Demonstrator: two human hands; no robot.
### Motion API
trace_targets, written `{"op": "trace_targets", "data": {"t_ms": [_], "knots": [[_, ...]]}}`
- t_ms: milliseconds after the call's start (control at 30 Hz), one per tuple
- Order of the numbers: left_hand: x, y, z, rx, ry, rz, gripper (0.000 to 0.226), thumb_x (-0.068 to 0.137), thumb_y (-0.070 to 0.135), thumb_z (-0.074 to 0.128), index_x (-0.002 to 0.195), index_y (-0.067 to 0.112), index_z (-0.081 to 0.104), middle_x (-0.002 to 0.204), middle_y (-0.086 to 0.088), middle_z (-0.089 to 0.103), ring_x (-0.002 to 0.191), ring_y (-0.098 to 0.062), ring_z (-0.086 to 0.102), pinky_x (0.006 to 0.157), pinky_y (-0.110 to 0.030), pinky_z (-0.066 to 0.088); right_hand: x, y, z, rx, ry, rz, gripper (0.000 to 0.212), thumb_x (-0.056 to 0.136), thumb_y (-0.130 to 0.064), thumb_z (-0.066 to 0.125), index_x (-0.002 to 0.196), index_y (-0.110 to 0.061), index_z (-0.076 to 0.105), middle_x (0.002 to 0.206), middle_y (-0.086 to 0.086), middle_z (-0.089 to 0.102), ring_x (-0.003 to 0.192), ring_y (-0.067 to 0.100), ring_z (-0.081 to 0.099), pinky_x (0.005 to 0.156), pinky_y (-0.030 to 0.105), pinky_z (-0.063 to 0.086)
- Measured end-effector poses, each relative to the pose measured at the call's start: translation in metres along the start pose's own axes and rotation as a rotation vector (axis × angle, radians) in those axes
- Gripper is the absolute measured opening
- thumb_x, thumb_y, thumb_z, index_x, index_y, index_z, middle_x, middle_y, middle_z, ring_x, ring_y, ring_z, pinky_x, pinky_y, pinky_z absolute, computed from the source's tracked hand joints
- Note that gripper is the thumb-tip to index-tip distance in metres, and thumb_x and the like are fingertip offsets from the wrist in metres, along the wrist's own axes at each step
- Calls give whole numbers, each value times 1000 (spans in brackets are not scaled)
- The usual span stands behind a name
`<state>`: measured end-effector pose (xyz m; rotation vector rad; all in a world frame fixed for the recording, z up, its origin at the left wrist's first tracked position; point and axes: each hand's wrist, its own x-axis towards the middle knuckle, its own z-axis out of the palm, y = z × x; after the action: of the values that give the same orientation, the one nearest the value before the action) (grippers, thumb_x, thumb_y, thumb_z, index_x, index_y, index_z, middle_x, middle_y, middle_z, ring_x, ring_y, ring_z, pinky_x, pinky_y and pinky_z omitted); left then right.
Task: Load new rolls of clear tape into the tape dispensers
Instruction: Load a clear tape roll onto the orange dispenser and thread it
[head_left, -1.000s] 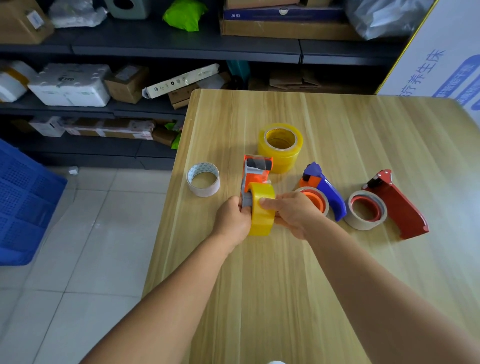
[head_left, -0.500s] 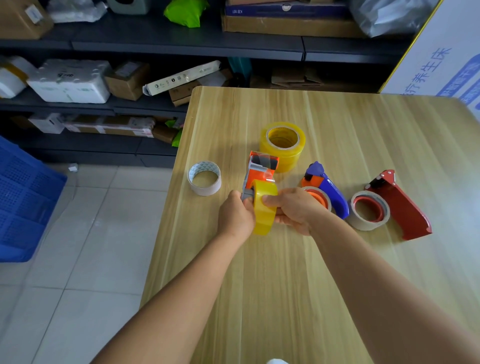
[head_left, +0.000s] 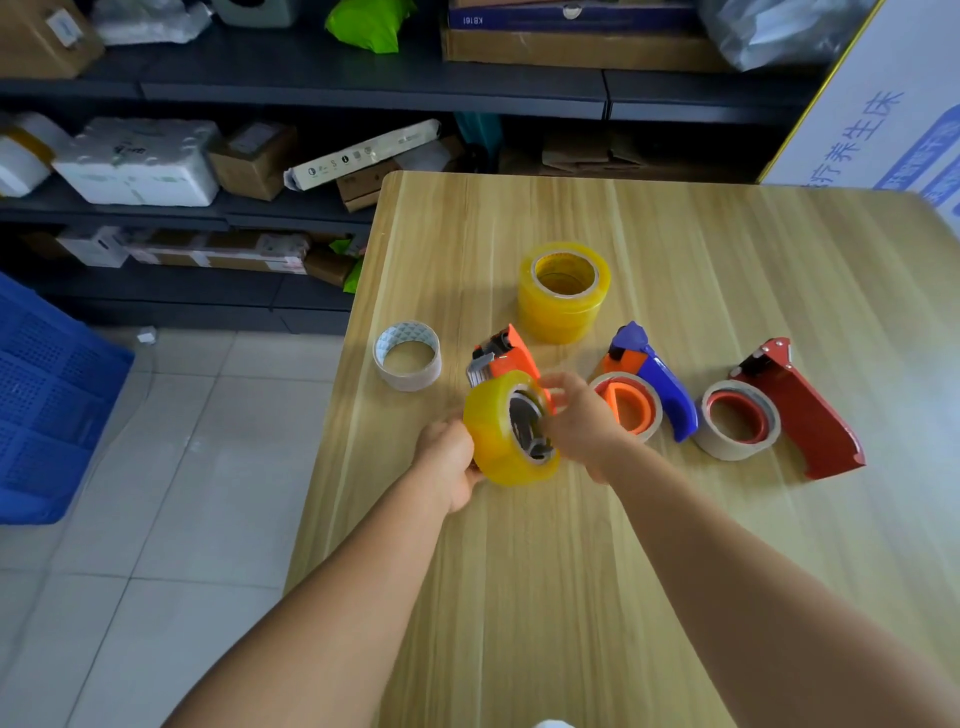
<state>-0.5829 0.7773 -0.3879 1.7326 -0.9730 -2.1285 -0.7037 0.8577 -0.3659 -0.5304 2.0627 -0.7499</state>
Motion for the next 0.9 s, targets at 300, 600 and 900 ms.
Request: {"op": "trace_targets", "data": {"t_ms": [300,600,900], "knots": [[3,-3,-12,577,106,184,75,78,60,63,129,8,48,132,-6,50,119,-27,50,88,-33,41,9,17,11,-232,122,-153,43,92,-9,52,130,-30,49,129,7,48,93,20,57,59,23,48],[16,0,-18,763,151,236,55,83,22,68,132,13,46,123,-7,60,108,-26,58,83,-34,50,4,9,11,-520,-41,-158,74,87,-25,68,146,-39,26,134,8,39,109,26,54,77,30,51],[14,-1,-18,592,135,245,50,83,30,69,128,17,50,120,-3,61,97,-19,55,80,-31,46,12,0,9,-793,-108,-3,61,78,-62,65,109,-11,56,109,9,46,112,26,43,90,34,40]]}}
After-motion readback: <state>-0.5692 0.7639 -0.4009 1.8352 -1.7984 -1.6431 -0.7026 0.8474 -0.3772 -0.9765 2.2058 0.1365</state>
